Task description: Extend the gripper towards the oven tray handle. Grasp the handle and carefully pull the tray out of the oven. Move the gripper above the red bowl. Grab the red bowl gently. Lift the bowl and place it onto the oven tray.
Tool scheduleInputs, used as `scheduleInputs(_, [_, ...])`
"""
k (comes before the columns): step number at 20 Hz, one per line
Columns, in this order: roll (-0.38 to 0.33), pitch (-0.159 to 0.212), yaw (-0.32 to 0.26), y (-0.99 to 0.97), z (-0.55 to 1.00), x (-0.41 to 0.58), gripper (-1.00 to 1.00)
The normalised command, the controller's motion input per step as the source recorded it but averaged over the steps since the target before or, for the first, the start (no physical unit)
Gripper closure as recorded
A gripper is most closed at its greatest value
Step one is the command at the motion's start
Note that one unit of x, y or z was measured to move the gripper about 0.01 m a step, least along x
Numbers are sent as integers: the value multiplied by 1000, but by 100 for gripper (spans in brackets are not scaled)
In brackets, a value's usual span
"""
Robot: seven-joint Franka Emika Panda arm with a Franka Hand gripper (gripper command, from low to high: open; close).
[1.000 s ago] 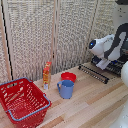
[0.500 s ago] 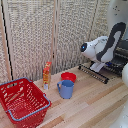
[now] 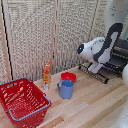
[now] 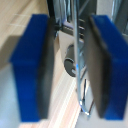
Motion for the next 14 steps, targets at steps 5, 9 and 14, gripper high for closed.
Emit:
scheduleInputs(5, [0,-16,-12,55,214,117,-100])
scheduleInputs(9, [0,-51,-72,171,397,206,-100])
scheduleInputs(14, [26,-101,-112,231,485,244,-100])
